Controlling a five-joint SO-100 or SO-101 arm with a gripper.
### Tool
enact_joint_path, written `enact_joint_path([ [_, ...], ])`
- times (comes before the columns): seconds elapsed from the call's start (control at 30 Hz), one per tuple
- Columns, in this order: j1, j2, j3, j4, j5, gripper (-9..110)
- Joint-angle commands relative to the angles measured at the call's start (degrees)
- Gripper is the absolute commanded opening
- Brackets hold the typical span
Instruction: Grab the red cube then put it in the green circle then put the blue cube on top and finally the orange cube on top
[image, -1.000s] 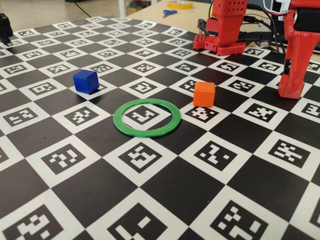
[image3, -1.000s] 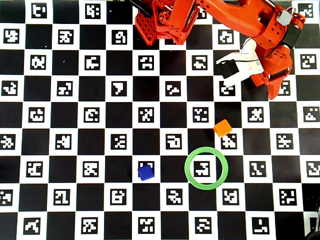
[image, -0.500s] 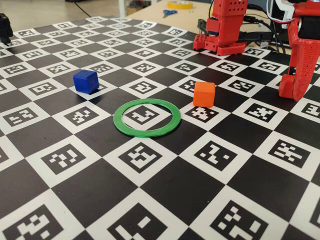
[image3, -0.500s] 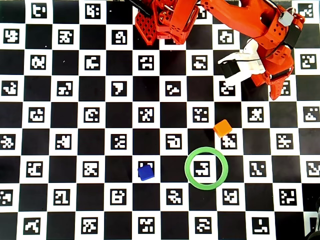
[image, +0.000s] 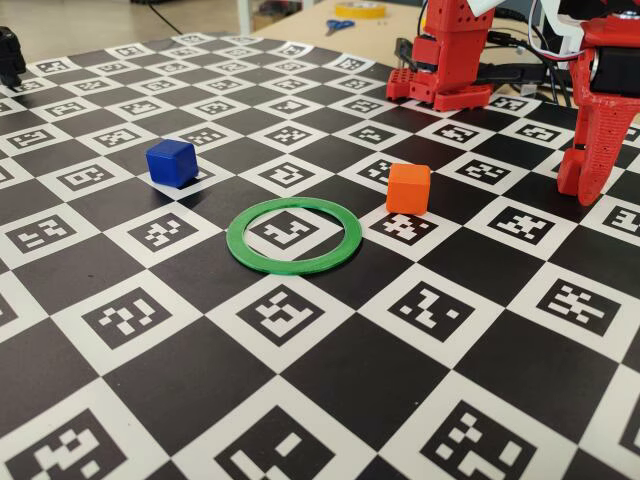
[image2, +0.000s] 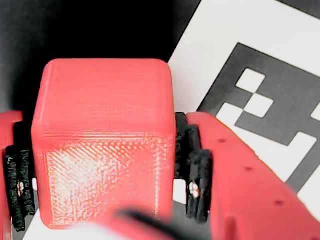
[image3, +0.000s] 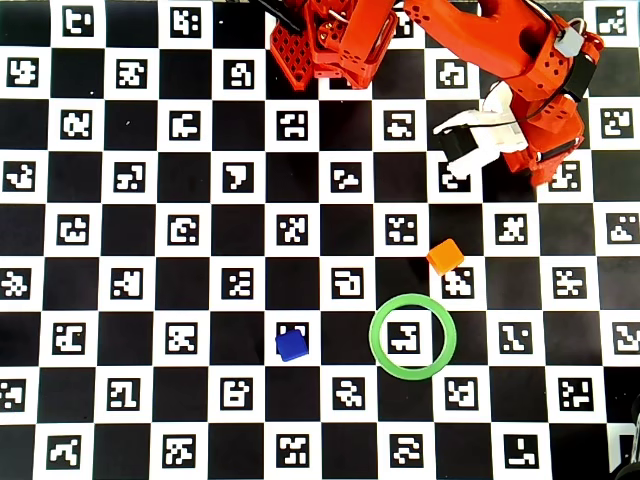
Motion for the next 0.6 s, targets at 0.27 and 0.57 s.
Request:
enact_joint_path([
  [0.27,4.2,3.1,-3.2,2.0,-4.4,4],
  [0.57,13.2,6.3,-15.9,19.2,-10.6,4],
])
